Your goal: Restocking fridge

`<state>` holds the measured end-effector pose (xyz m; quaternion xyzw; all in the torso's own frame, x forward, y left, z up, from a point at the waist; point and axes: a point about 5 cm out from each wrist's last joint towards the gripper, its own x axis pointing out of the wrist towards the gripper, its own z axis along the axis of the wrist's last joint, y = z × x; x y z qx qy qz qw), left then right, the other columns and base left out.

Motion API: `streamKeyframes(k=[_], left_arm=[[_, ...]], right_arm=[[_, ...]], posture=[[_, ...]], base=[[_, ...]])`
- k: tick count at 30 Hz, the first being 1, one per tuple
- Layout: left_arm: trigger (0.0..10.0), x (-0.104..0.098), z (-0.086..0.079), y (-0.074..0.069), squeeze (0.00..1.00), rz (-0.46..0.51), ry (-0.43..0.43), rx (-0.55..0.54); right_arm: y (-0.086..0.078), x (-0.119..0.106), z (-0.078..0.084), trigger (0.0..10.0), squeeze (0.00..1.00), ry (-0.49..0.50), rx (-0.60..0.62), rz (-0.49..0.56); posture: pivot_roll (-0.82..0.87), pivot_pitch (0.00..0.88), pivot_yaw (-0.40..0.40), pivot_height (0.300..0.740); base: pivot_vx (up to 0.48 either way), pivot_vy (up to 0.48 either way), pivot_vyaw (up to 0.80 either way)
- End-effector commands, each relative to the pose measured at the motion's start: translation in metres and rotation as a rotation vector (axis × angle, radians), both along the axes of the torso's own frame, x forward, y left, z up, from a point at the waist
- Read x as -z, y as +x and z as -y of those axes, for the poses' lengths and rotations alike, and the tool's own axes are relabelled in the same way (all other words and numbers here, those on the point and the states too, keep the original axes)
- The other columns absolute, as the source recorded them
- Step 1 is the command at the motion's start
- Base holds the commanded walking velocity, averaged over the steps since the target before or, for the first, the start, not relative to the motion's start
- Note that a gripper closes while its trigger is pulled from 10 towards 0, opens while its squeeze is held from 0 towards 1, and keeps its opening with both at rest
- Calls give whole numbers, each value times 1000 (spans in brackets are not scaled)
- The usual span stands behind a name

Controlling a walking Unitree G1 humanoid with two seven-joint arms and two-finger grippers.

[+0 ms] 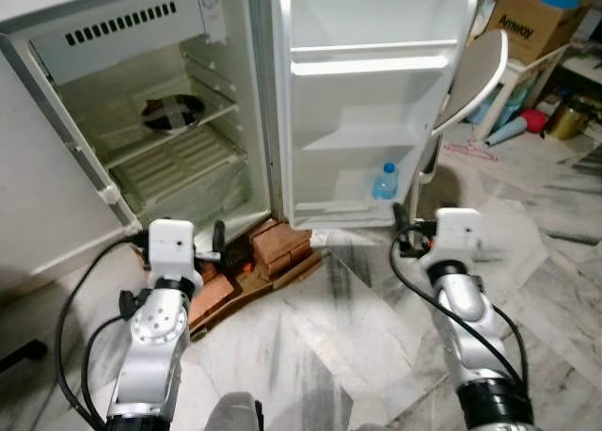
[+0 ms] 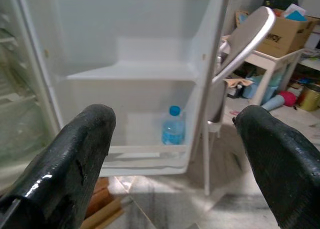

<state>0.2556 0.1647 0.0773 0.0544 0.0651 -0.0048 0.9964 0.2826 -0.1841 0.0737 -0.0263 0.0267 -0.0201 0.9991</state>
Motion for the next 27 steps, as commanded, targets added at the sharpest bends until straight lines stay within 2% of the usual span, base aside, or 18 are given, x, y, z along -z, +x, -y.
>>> streamKeyframes(k=[1,7,10,17,27], left_arm=[[10000,1,-3,0,0,3,9,-4],[10000,-2,-5,6,0,12,6,-22],[10000,-5,-4,8,0,23,-5,-26],[10000,7,1,0,0,-13,-4,-29],[10000,4,1,6,0,-2,1,-32]], right_arm=[[4,-5,-9,10000,0,10,-35,24],[12,-20,-17,10000,0,-15,-102,96],[14,-24,-18,10000,0,-38,-122,112],[14,-20,-17,10000,0,-20,-108,100],[14,-20,-23,10000,0,-20,-126,112]], posture=[[75,0,-13,740],[73,0,-33,740],[74,1,-43,740],[77,0,-52,740],[74,0,-49,740]], base=[[311,-285,0],[331,-320,0],[314,-360,587],[318,-356,687],[319,-356,650]])
